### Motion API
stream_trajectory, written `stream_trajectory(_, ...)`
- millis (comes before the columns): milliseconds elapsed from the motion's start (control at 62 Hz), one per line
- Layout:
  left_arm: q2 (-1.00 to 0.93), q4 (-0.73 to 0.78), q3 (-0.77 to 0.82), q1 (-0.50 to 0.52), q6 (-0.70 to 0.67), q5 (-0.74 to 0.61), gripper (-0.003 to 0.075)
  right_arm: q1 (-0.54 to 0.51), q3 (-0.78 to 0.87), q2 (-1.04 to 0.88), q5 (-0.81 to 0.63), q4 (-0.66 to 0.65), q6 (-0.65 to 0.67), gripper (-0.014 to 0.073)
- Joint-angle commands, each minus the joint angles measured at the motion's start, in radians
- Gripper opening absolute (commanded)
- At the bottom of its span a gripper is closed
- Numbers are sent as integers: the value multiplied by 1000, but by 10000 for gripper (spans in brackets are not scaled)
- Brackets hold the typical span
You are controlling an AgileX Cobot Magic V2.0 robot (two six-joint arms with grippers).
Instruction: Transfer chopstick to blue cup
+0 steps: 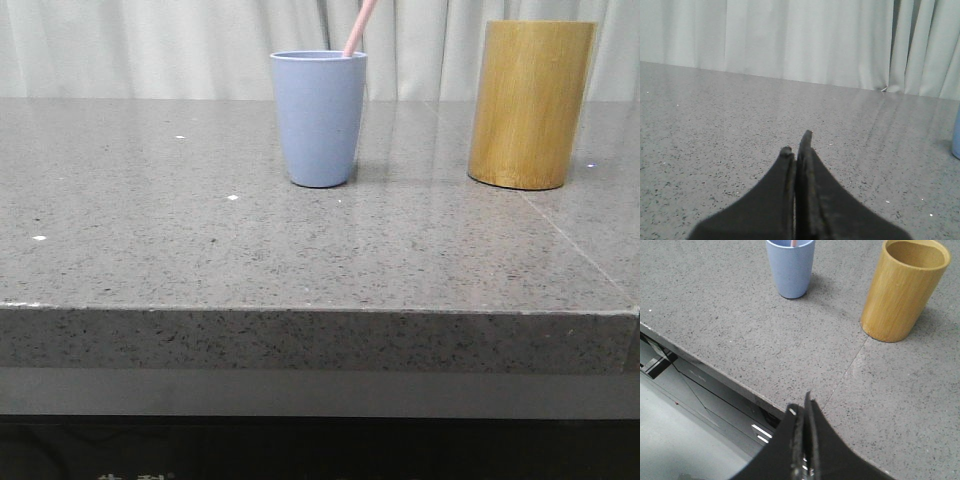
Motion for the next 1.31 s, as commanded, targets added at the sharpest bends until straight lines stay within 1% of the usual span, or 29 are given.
stream_trajectory(0, -24, 1, 12, 4, -12, -89, -19, -2, -21, 7, -65, -4, -2, -67)
stream_trajectory(129, -24, 1, 12, 4, -12, -89, -19, -2, -21, 7, -65, -4, -2, -67)
stream_trajectory(177, -24, 1, 12, 4, -12, -89, -19, -2, -12, -4, -79, -8, -2, -67)
stream_trajectory(242, -24, 1, 12, 4, -12, -89, -19, -28, 26, -32, -129, -15, -2, -67)
stream_trajectory(339, -24, 1, 12, 4, -12, -89, -19, -135, 149, -106, -298, -15, -2, -67)
stream_trajectory(452, -24, 1, 12, 4, -12, -89, -19, -267, 365, -256, -495, -15, -2, -67)
stream_trajectory(500, -24, 1, 12, 4, -12, -89, -19, -305, 453, -319, -576, -15, -2, -67)
stream_trajectory(597, -24, 1, 12, 4, -12, -89, -19, -356, 629, -429, -703, -15, -2, -67)
stream_trajectory(645, -24, 1, 12, 4, -12, -89, -19, -368, 692, -472, -759, -15, -2, -67)
stream_trajectory(790, -24, 1, 12, 4, -12, -89, -19, -373, 828, -525, -919, -15, -2, -67)
stream_trajectory(823, -24, 1, 12, 4, -12, -89, -19, -374, 821, -528, -892, -15, -2, -67)
stream_trajectory(1113, -24, 1, 12, 4, -12, -89, -19, -408, 823, -528, -899, -15, -2, -67)
stream_trajectory(1290, -24, 1, 12, 4, -12, -89, -19, -409, 823, -528, -899, -15, -2, -67)
